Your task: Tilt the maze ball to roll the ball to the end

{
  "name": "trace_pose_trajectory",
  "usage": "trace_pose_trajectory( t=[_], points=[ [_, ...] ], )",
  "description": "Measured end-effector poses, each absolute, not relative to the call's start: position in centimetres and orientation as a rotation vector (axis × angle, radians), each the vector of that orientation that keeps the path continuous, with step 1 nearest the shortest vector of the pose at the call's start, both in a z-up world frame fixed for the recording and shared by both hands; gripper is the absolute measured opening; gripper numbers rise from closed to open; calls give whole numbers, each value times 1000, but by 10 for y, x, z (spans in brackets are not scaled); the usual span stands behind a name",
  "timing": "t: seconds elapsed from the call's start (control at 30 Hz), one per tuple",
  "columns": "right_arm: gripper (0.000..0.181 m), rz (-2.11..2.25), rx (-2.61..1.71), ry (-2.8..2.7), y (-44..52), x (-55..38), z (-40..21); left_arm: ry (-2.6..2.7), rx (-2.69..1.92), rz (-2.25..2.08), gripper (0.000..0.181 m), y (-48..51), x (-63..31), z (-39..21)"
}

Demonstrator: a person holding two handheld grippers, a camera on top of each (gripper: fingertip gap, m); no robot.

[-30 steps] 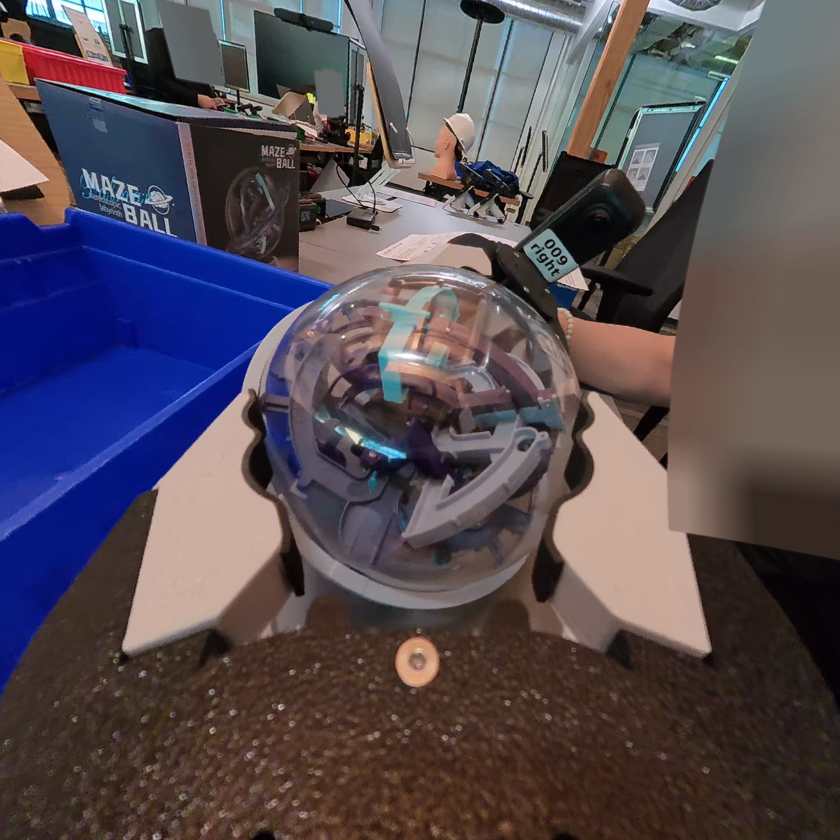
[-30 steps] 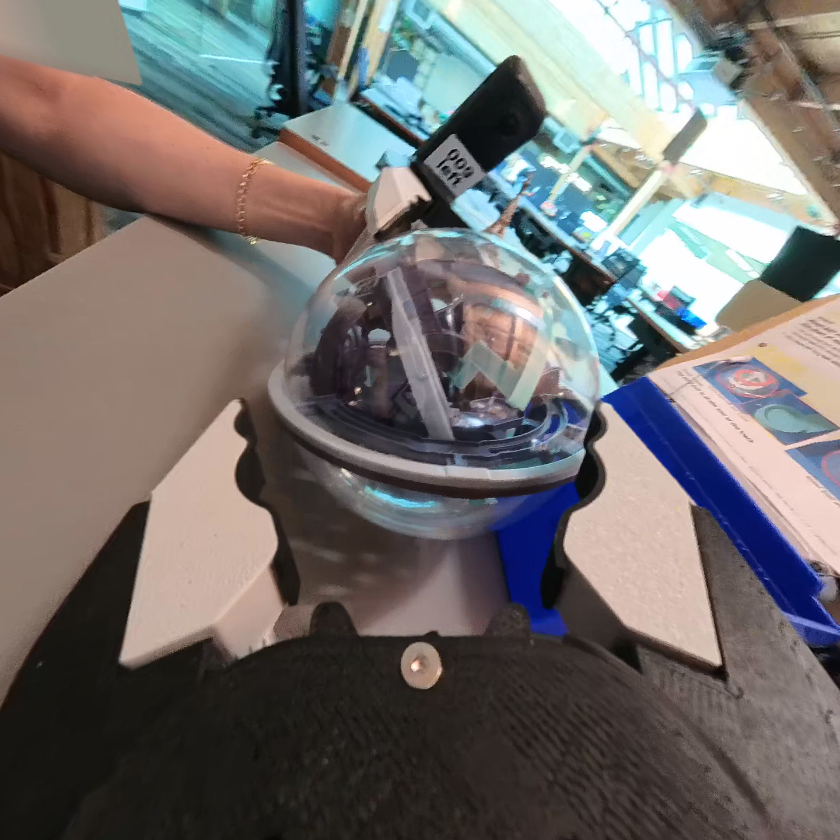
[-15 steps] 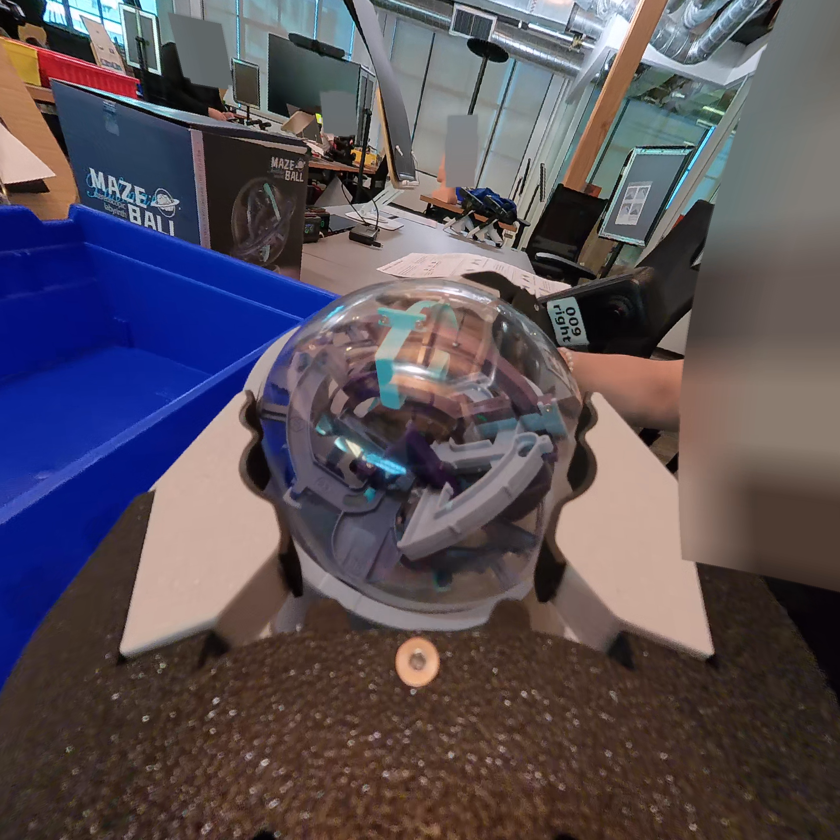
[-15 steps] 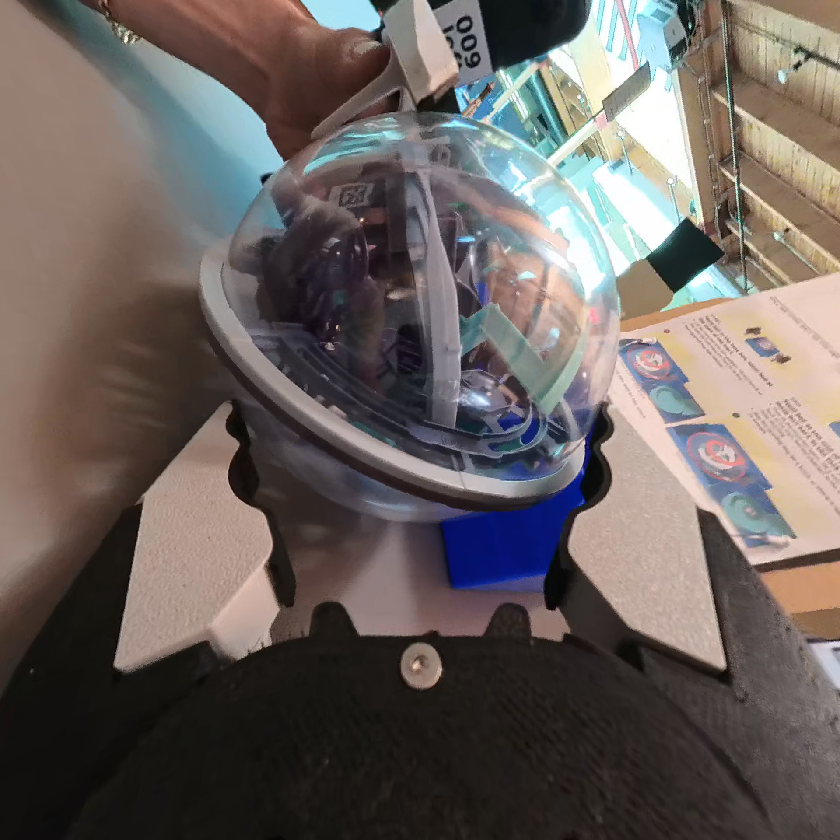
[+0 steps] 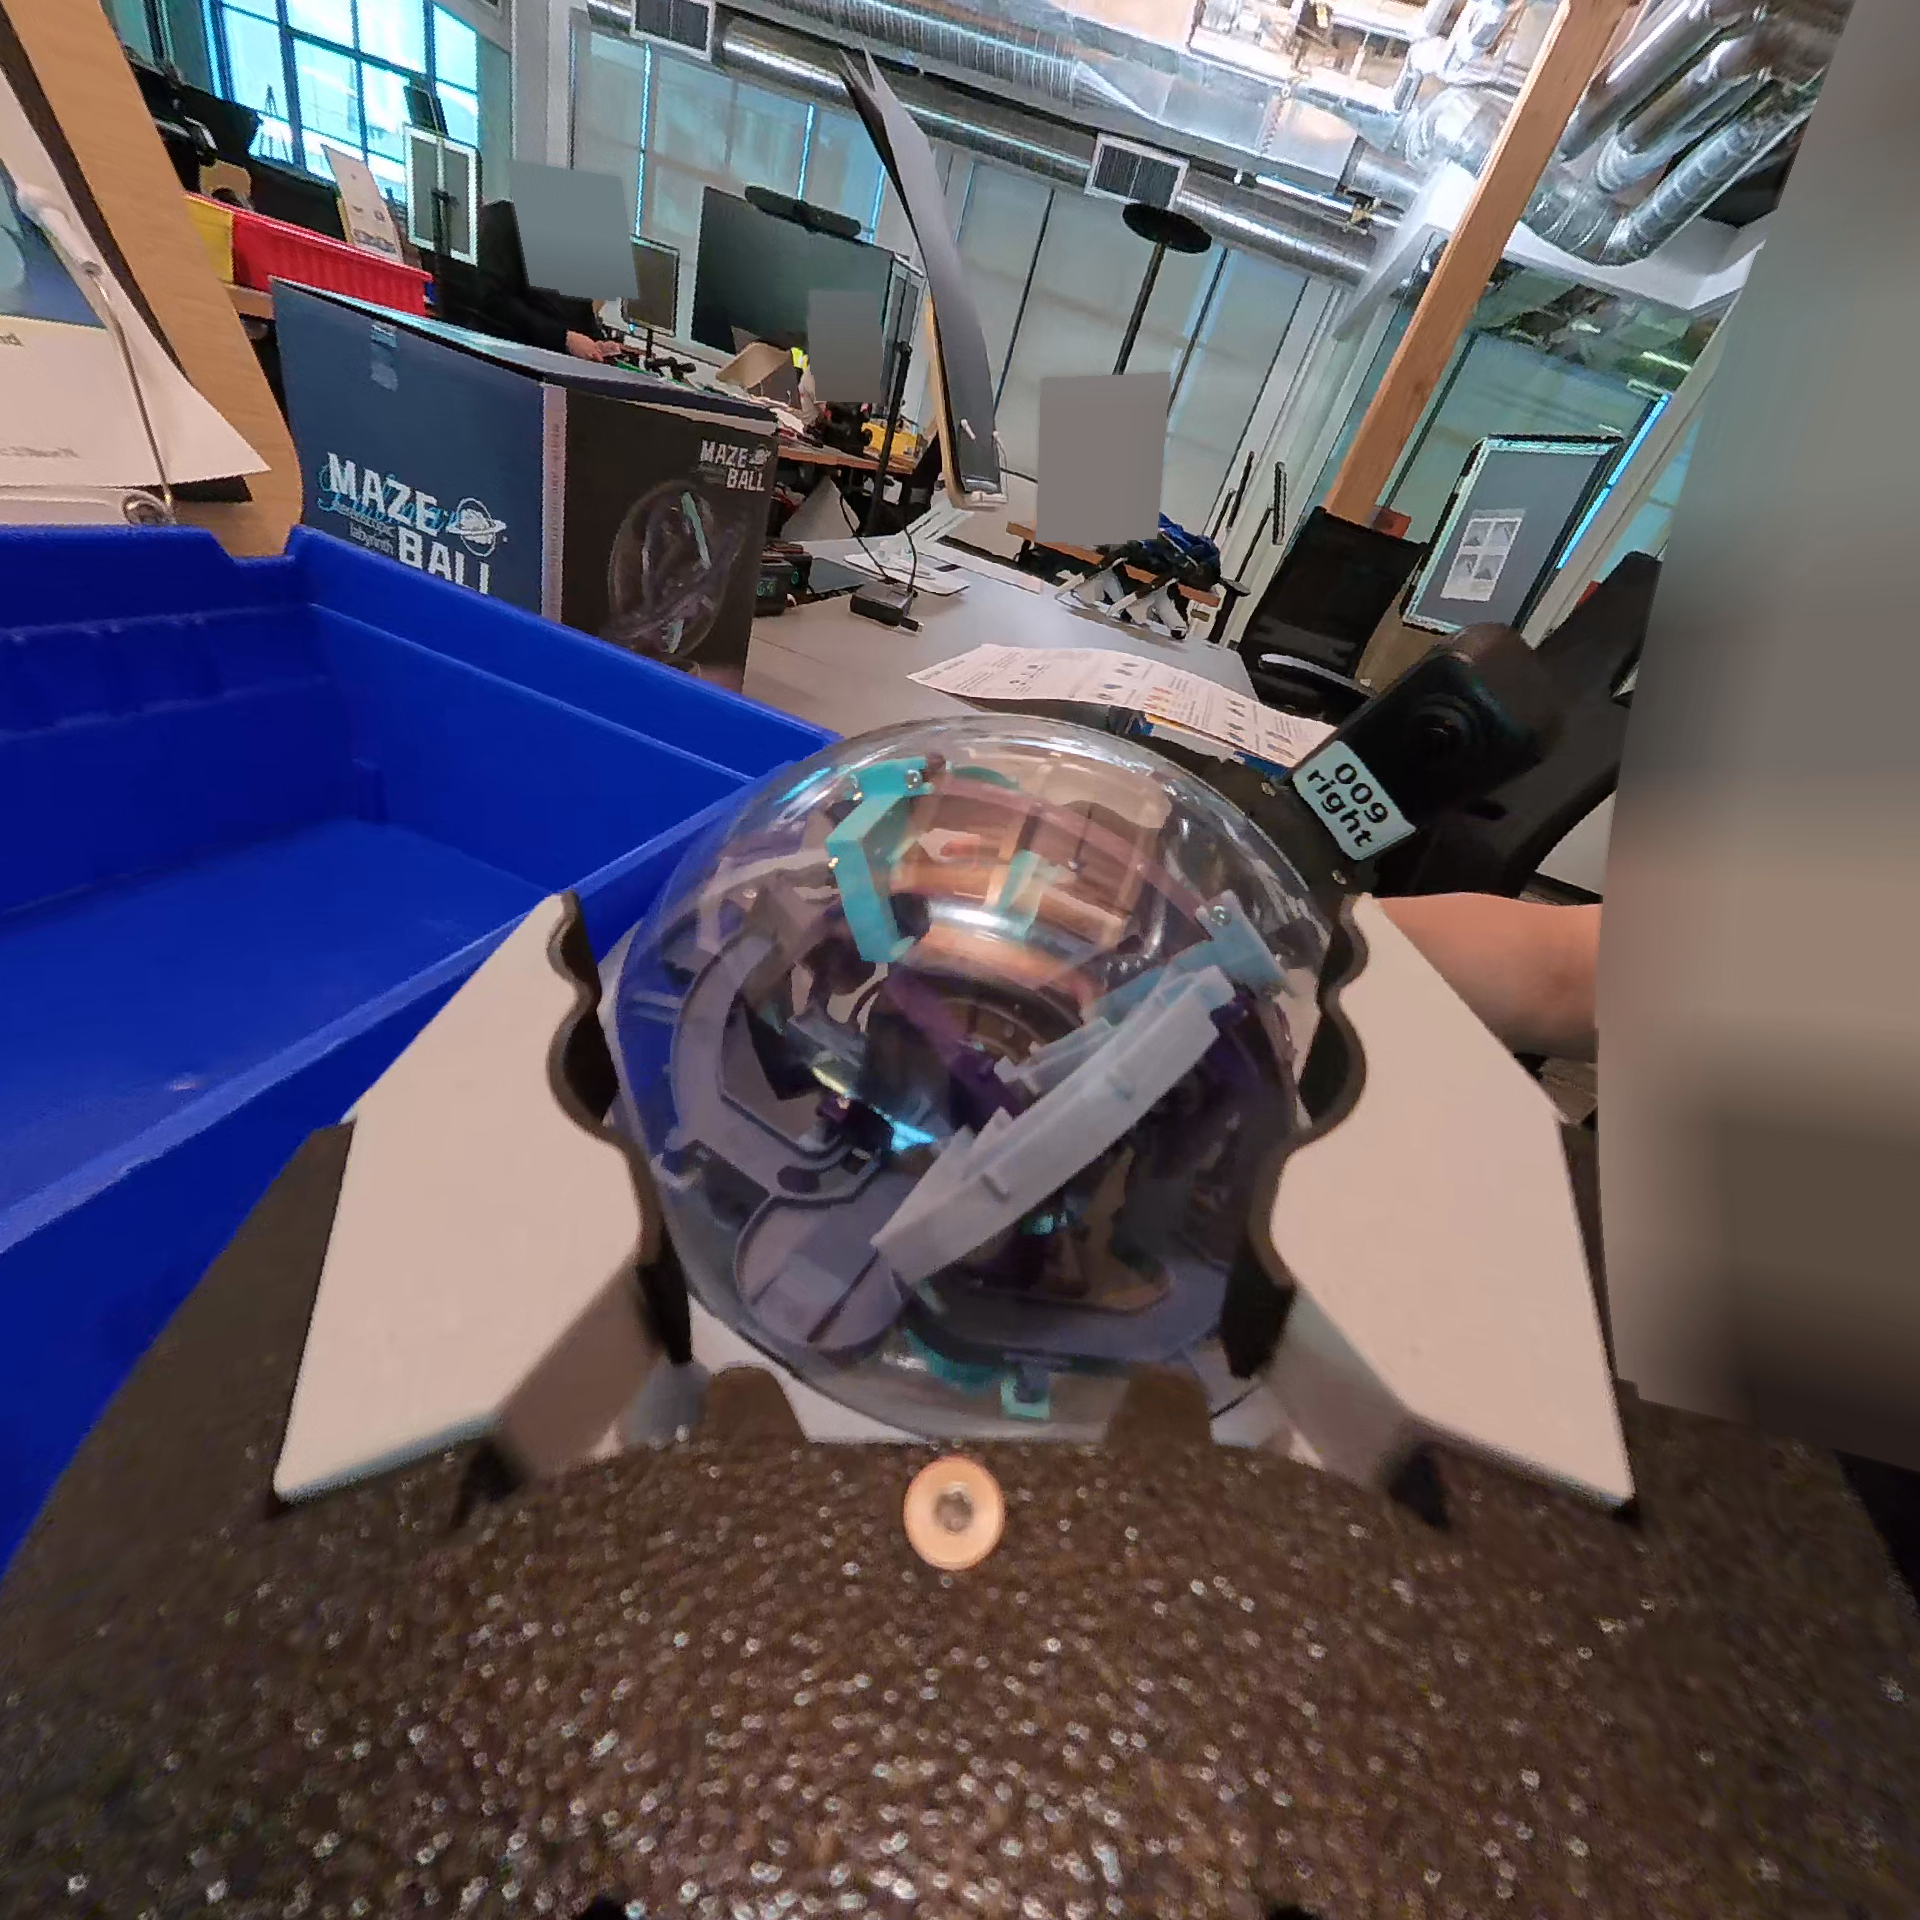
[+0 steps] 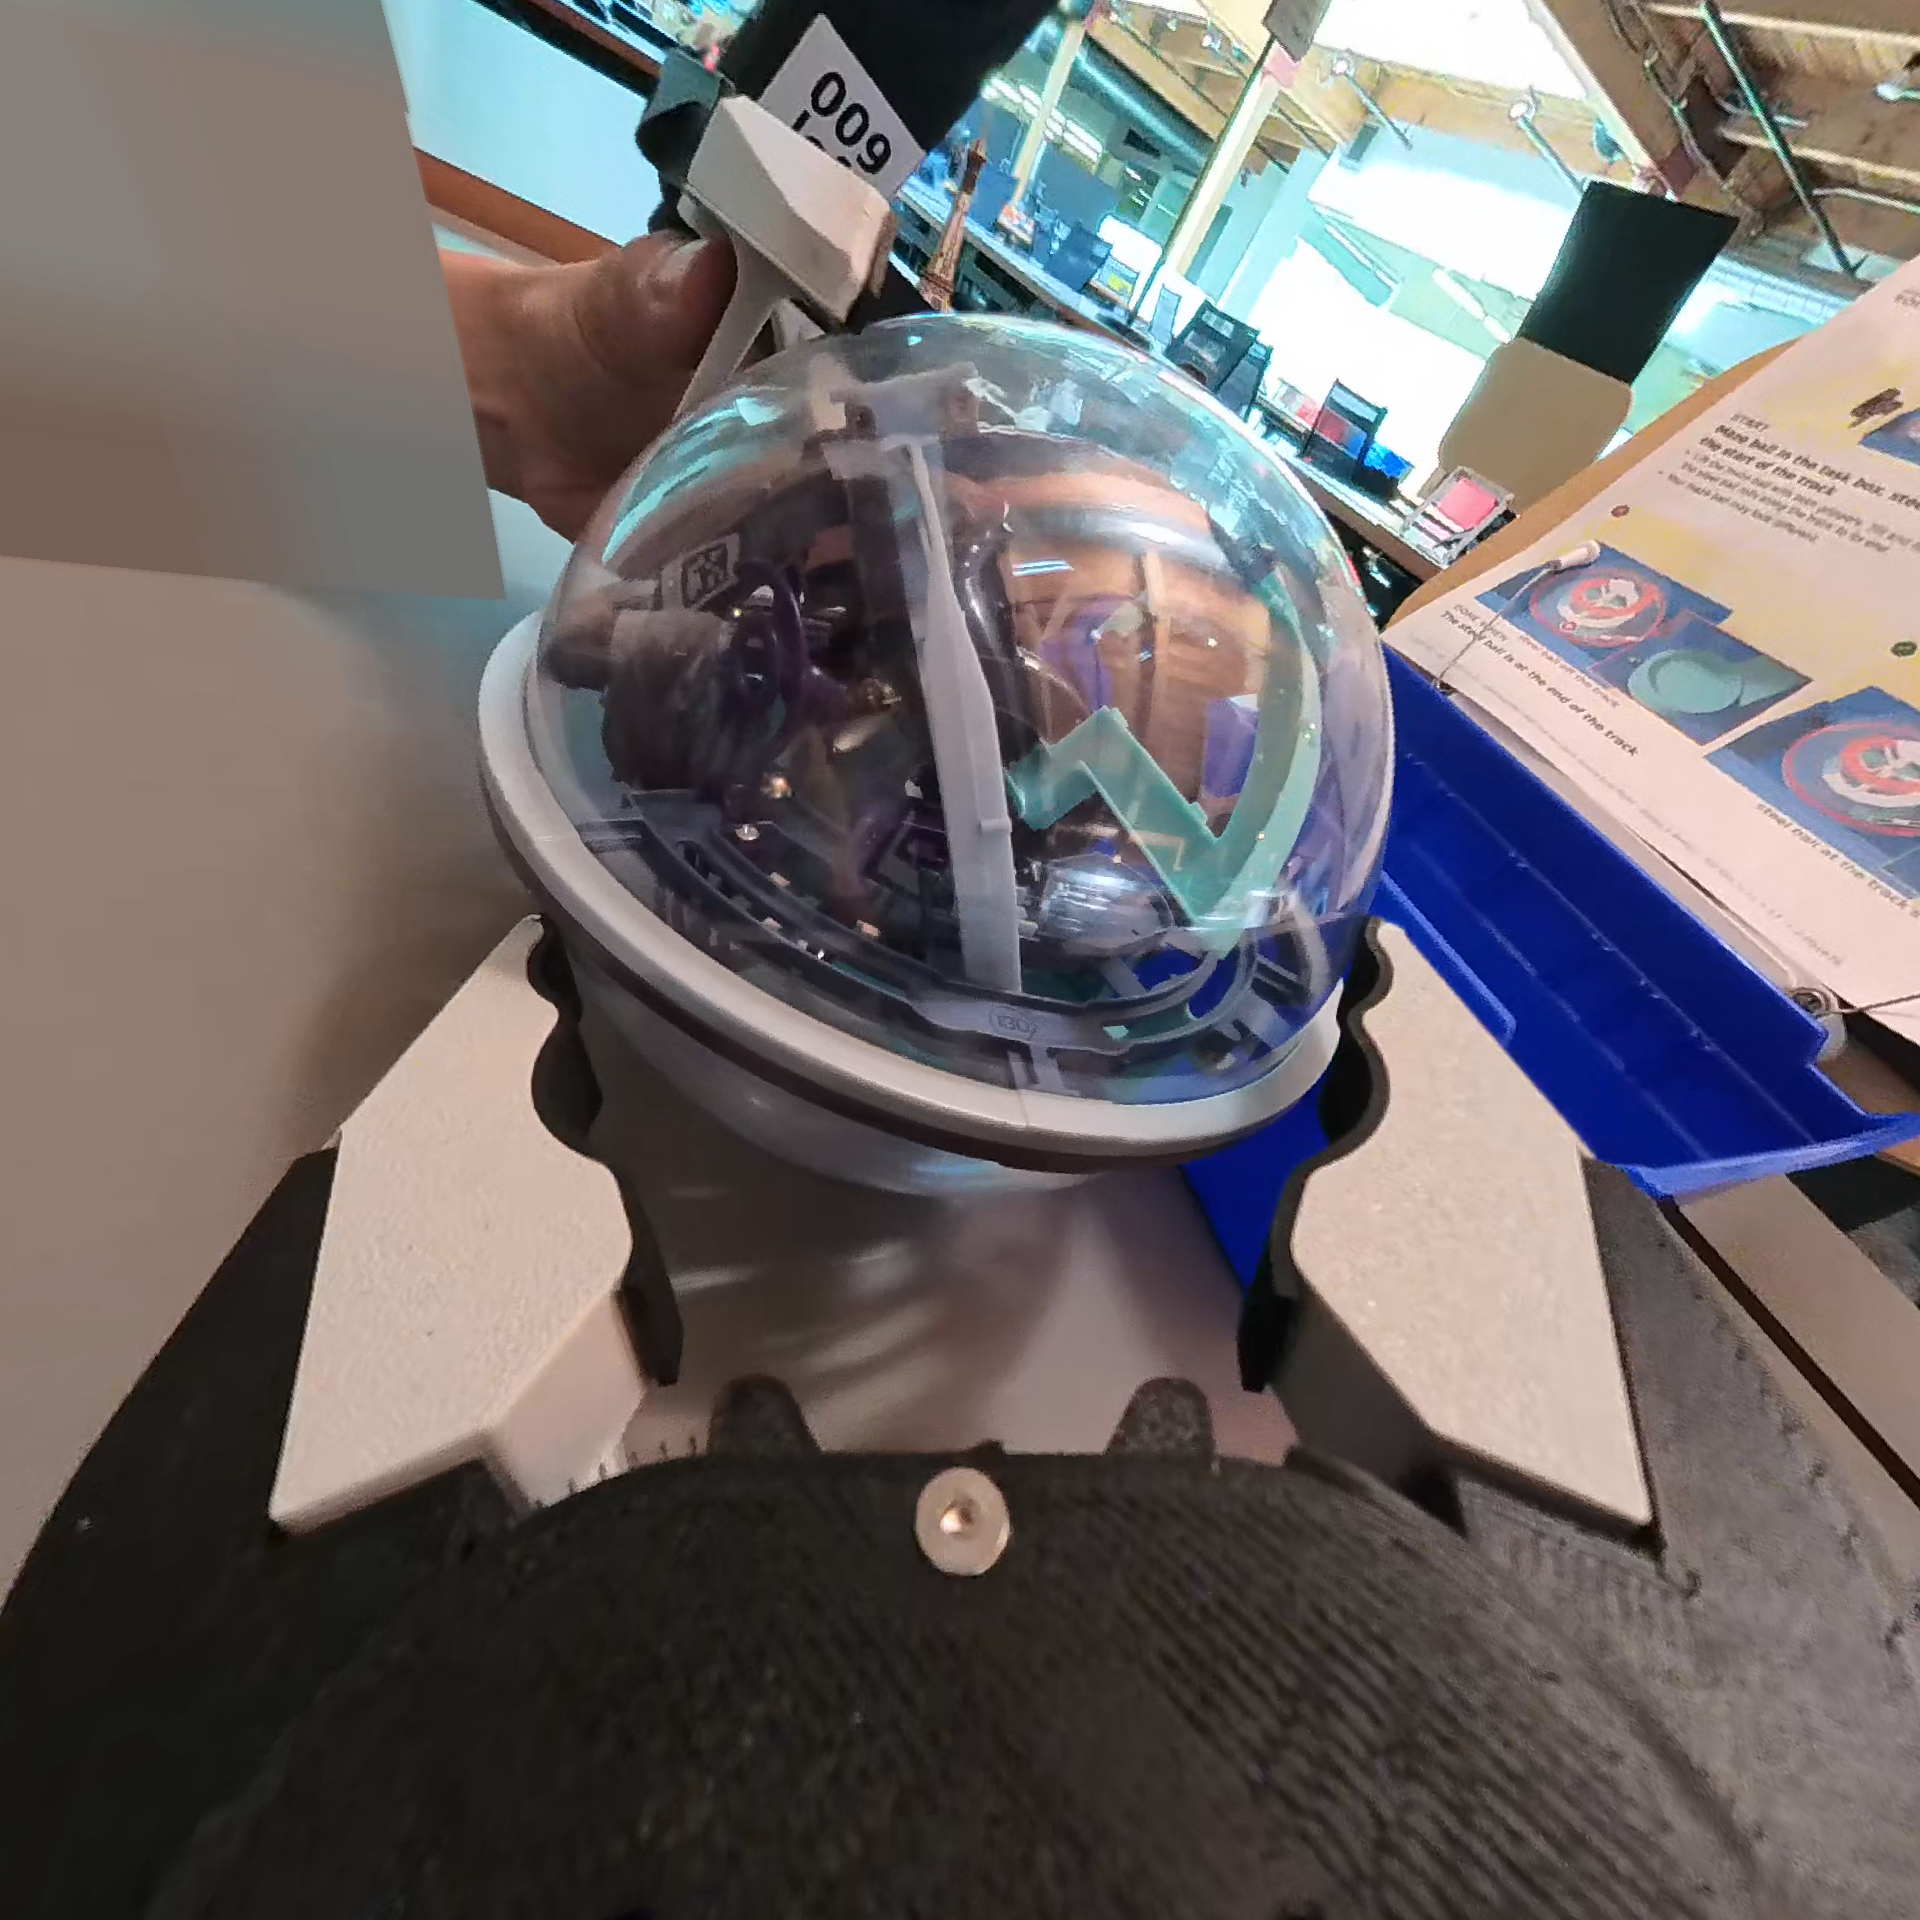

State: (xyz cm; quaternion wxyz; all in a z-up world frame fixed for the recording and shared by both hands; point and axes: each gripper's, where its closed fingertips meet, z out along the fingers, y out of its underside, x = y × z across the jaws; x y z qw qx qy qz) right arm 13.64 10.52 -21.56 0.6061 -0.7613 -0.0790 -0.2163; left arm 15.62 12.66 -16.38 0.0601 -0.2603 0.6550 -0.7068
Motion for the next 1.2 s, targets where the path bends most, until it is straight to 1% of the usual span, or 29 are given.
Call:
trace_pose_trajectory(
  t=[0.53, 0.7, 0.8, 0.87, 0.93, 1.07, 1.2],
  points=[
    [141, -464, -1809, -61, 103, 140, -219, 1960, -752, -2079, 138, 122, 158, -164],
    [141, -462, -1810, -64, 104, 139, -219, 1941, -604, -2004, 150, 116, 154, -164],
    [140, -471, -1805, -72, 104, 138, -218, 1905, -525, -1988, 151, 116, 151, -160],
    [139, -475, -1802, -74, 104, 138, -218, 1912, -500, -1924, 158, 119, 152, -161],
    [136, -476, -1804, -83, 105, 137, -218, 1947, -445, -1861, 157, 118, 149, -164],
    [135, -500, -1815, -93, 105, 137, -220, 2026, -360, -1797, 150, 112, 142, -173],
    [133, -510, -1805, -108, 106, 136, -219, 2037, -349, -1797, 149, 113, 141, -174]
  ],
)
